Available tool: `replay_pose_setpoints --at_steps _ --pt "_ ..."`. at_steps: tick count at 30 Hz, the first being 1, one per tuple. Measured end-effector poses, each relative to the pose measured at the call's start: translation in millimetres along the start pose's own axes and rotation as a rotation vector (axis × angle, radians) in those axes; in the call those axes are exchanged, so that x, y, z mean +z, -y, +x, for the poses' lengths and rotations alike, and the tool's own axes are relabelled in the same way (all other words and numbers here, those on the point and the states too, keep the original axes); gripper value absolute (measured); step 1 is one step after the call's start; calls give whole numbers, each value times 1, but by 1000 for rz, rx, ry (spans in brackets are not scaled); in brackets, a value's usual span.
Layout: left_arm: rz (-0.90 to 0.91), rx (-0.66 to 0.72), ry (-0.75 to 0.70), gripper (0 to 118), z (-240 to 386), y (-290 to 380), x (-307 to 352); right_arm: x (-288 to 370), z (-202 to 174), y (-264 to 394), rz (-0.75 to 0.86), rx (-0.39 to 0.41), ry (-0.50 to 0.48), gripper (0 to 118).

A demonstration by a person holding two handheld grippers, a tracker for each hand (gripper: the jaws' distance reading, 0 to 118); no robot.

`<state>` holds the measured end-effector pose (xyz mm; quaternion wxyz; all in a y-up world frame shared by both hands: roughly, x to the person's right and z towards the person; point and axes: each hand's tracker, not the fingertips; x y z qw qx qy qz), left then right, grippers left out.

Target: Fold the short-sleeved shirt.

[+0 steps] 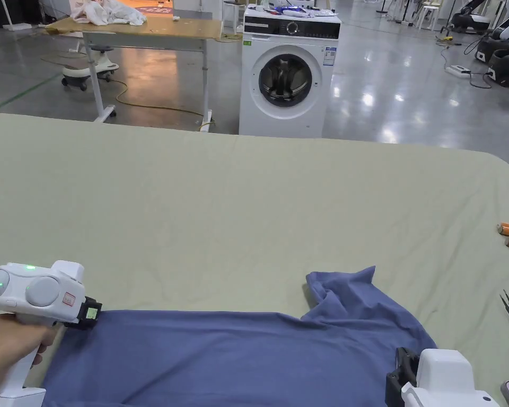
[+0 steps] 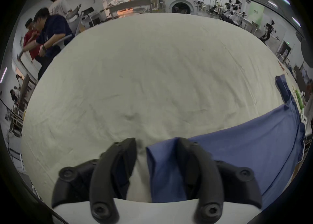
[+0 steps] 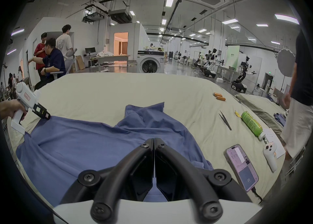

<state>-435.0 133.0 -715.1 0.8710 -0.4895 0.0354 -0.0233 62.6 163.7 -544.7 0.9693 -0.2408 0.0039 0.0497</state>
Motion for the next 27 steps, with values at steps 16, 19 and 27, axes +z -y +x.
replay_pose_setpoints --at_steps 16,19,27 --pt "263 20 88 0 -9 30 78 -183 72 -81 -345 -14 -39 56" --pt "286 29 91 0 -9 36 85 -216 77 -74 -452 29 -54 61" --pt "292 46 84 0 -10 47 88 -247 78 -59 -551 5 -82 44"
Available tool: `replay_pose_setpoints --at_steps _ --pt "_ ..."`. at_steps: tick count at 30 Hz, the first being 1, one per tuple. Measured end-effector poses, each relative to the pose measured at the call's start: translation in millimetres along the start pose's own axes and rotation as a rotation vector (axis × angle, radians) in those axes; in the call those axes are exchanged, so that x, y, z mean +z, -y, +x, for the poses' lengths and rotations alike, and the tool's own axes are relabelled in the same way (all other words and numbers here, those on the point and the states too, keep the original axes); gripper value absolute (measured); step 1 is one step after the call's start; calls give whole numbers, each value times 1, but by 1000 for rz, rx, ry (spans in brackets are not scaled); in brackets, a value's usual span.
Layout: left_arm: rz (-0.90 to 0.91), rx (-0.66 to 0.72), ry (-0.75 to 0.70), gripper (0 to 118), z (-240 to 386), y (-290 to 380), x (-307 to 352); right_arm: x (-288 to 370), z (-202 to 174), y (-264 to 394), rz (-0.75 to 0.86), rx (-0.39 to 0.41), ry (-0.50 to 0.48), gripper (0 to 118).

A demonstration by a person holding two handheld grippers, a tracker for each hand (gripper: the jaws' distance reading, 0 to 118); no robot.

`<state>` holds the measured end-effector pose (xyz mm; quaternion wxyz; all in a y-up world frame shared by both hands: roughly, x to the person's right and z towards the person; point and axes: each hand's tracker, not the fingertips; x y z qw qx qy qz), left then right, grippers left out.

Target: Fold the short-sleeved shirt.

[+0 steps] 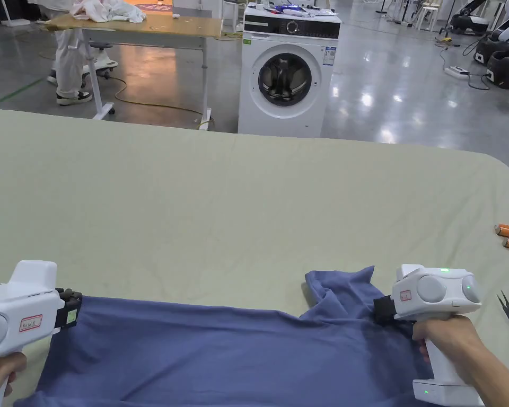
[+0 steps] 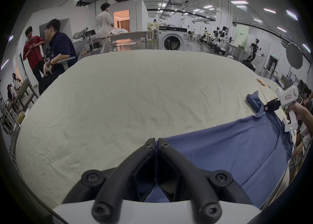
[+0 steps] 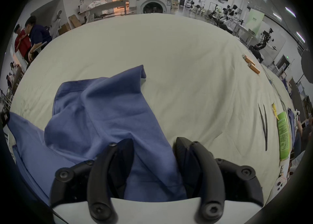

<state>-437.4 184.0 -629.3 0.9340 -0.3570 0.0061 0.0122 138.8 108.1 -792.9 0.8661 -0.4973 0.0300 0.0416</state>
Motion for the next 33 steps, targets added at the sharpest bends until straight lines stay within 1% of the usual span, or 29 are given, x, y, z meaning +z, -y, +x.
replay_pose_setpoints --at_steps 1,2,3,6,8,11,13,14,18,23,29,33 --pt "-4 -2 -1 0 0 0 0 0 0 -1 6 -3 2 23" --pt "-8 -5 -3 0 0 1 0 4 -4 -1 14 5 24 8" --pt "-6 -8 -7 0 0 1 0 3 -5 -1 14 17 30 5" --pt "1 11 -5 0 0 2 2 6 -2 0 15 21 23 2" --pt "10 19 -3 0 0 2 5 18 3 3 59 -37 3 2" --pt "31 14 9 0 -2 2 13 52 7 13 125 -39 -8 1" --pt "37 18 11 0 -4 2 19 75 11 21 155 -65 -45 1" --pt "48 20 13 0 -6 2 24 91 12 26 187 -69 -49 1" --pt "90 34 22 0 -16 4 49 147 14 50 269 -38 -45 1" --pt "146 28 54 0 -29 15 88 209 12 92 331 -4 -31 1" --pt "159 28 102 0 -35 55 128 243 11 154 318 19 -28 1" --pt "109 14 113 0 -33 89 146 246 9 197 246 24 -23 1"
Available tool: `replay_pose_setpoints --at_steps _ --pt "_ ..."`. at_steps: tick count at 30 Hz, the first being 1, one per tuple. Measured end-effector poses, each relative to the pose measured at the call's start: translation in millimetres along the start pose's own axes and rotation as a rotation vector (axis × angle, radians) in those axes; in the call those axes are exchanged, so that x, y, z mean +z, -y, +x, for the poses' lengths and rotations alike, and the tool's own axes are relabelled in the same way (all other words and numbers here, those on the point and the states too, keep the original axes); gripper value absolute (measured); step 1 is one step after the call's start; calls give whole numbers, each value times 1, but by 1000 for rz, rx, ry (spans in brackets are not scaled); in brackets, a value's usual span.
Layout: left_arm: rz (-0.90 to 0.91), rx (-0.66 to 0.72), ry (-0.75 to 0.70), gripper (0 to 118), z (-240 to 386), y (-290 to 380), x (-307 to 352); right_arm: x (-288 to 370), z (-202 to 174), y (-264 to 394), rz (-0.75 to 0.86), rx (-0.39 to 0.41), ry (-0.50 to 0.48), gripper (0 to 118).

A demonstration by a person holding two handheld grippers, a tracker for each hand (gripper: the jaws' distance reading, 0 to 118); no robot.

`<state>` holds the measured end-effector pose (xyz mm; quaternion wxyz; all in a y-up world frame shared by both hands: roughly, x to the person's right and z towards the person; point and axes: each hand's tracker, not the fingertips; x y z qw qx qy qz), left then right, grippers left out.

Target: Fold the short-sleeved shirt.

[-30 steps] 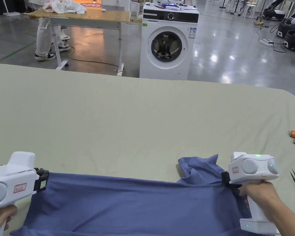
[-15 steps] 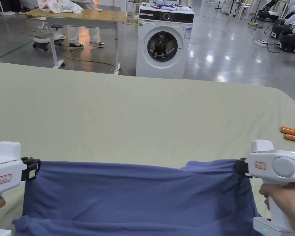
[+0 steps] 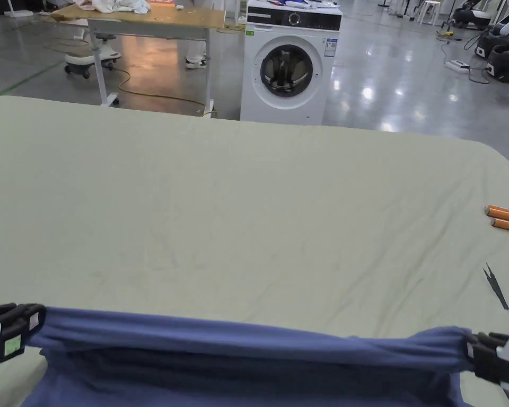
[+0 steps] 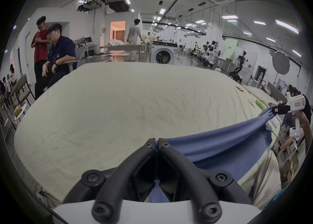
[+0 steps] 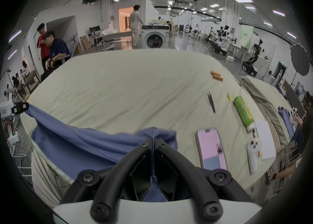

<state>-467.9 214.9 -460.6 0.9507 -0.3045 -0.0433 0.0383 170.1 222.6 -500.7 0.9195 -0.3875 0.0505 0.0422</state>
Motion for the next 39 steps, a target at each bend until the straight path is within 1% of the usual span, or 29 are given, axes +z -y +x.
replay_pose_setpoints --at_steps 4,8,10,12,16,21,22,23,24,25,26,27,28,30,33,35,36,38,39 --pt "-99 -14 -2 0 3 32 10 -2 0 42 -110 9 14 1" --pt "-231 -26 -30 0 4 61 -1 -15 -3 75 -210 34 35 1" --pt "-271 -26 -42 0 5 73 -9 -24 -6 86 -217 24 42 1" --pt "-300 -43 -62 0 10 83 -19 -33 -9 93 -223 31 52 1" --pt "-303 -95 -103 0 20 91 -32 -46 -13 96 -224 29 71 1" --pt "-298 -73 -129 0 24 87 -36 -54 -19 100 -214 39 90 2" --pt "-294 -69 -130 0 25 86 -35 -53 -19 98 -215 44 91 4" --pt "-292 -60 -130 1 26 83 -33 -50 -19 95 -214 45 92 9" --pt "-283 -48 -125 8 27 78 -31 -47 -19 90 -217 46 95 18" --pt "-269 -37 -124 16 27 74 -29 -42 -18 86 -220 44 101 43" --pt "-253 -31 -122 24 29 68 -27 -37 -19 80 -216 45 119 62" --pt "-222 -28 -120 36 33 62 -23 -30 -21 73 -194 44 152 74" --pt "-188 -30 -124 48 36 57 -20 -23 -23 67 -156 52 172 77" --pt "-118 -36 -115 49 46 41 -15 -10 -29 51 -88 62 166 77" --pt "-4 -57 -97 49 62 21 -11 0 -41 32 24 51 177 76" --pt "77 -83 -102 46 76 11 -12 2 -53 19 109 53 193 73" --pt "109 -91 -109 45 83 6 -13 1 -59 14 162 42 180 69" --pt "161 -100 -110 37 95 -3 -16 0 -72 4 263 11 131 43" --pt "198 -109 -107 29 95 -3 -23 -2 -79 0 314 -1 109 31"
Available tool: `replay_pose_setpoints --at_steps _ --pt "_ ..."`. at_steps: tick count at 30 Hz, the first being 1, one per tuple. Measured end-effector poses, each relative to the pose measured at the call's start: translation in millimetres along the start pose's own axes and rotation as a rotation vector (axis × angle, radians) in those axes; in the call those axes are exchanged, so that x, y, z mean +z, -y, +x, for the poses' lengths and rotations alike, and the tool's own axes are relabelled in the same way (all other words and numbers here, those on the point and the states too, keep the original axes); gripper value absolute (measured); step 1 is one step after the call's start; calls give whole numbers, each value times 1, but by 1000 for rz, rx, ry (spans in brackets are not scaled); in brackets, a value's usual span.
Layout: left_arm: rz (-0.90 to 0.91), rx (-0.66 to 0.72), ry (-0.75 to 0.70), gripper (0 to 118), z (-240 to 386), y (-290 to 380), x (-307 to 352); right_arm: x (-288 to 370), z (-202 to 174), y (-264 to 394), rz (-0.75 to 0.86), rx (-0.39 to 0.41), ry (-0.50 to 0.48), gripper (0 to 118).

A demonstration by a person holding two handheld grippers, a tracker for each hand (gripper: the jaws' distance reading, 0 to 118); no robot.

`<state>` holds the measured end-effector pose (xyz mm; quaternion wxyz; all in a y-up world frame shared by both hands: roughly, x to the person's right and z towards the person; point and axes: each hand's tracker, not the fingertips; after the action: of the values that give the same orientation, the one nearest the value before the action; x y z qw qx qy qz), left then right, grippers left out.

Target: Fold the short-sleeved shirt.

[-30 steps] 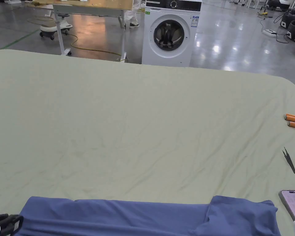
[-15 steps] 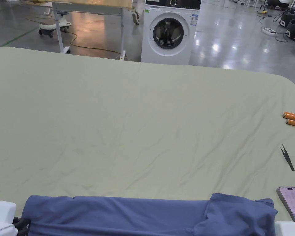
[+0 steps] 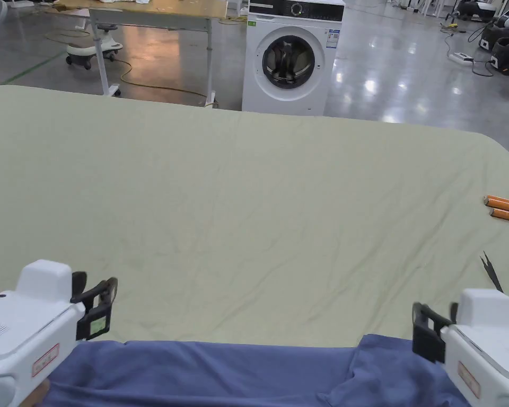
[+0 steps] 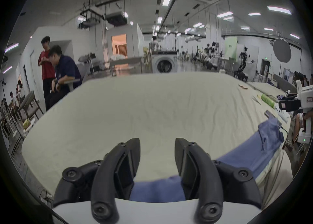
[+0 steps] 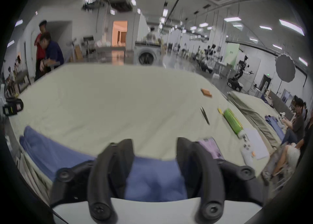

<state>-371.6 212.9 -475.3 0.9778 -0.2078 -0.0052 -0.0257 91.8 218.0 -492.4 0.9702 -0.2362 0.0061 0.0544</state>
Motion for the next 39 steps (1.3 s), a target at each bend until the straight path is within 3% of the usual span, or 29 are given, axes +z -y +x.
replay_pose_setpoints --at_steps 1,4,8,14,27,29,32,35,36,39 --pt "29 -7 -9 20 5 -2 -1 -2 -7 -3 33 -7 -3 14" --pt "111 -28 -47 0 21 -9 -2 -9 -31 -10 136 -17 3 3" --pt "146 -9 -53 0 29 -16 3 -11 -54 -15 223 -63 -21 0" --pt "158 15 -67 0 11 -15 19 -6 -76 -20 284 -37 -41 0" --pt "-320 340 116 0 -143 45 13 -10 -101 -25 288 -13 -105 0" --pt "-384 441 220 12 -160 57 5 -12 -104 -24 281 -4 -113 0" --pt "-441 606 330 49 -181 74 -8 -14 -106 -22 269 6 -121 0" --pt "-483 733 383 55 -197 91 -21 -14 -107 -20 262 19 -122 0" --pt "-486 758 423 55 -232 115 -45 -14 -106 -19 259 22 -119 0" --pt "-524 855 514 67 -241 133 -61 -15 -104 -17 245 26 -116 0"
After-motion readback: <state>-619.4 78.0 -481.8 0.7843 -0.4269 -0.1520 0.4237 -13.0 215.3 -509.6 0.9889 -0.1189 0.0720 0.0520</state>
